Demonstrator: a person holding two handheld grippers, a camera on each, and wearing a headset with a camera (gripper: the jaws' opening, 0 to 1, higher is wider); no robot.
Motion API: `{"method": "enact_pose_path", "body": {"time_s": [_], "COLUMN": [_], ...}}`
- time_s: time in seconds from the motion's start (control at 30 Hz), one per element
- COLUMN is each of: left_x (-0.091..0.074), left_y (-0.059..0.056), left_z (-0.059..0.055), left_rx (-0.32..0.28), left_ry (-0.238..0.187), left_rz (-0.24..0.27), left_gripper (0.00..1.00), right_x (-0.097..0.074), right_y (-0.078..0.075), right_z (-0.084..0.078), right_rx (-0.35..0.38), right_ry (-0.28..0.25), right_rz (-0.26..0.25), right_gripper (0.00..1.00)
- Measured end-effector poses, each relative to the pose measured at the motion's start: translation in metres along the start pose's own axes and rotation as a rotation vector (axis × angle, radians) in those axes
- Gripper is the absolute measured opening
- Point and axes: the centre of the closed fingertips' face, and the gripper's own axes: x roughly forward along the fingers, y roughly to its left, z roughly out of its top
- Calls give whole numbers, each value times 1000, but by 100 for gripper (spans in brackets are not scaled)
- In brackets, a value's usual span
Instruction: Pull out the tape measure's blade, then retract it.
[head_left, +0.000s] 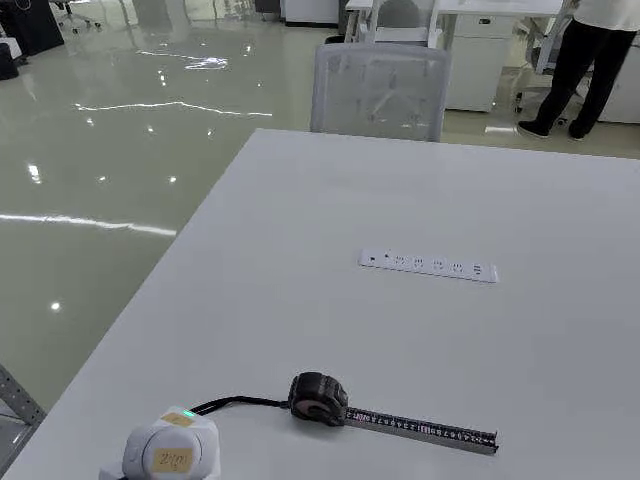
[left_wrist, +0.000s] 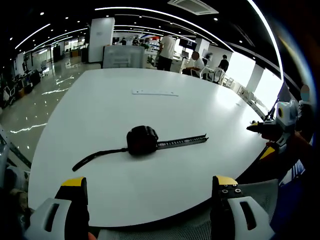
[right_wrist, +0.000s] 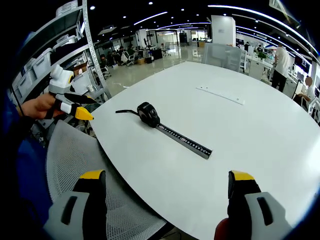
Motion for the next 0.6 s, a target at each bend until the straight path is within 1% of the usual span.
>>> {"method": "enact_pose_path", "body": {"time_s": [0.13, 0.23, 0.3, 0.37, 0.47, 0.53, 0.6], "left_x": [8, 16, 19, 23, 27, 32, 37], "left_y": [2, 3, 3, 2, 1, 0, 0], "left_z": [4, 4, 6, 6, 11, 11, 13], "left_rx": [-21, -16, -22, -16, -15, -2, 0], "left_ry": [-22, -16, -22, -16, -32, -30, -42], "left_rz": [18, 29, 28, 27, 23, 17, 15], "left_gripper": [100, 100, 100, 100, 99, 99, 99], "right_x": [9, 15, 18, 21, 26, 29, 33], "right_y": [-6, -10, -14, -18, -21, -24, -26], "right_z": [-5, -9, -9, -10, -12, -13, -15], "right_rx": [-17, -23, -25, -23, -29, -34, -41], "right_ry": [20, 34, 38, 41, 50, 58, 66], "right_rz": [7, 14, 14, 16, 19, 21, 25], "right_gripper": [98, 97, 97, 96, 96, 96, 95]}}
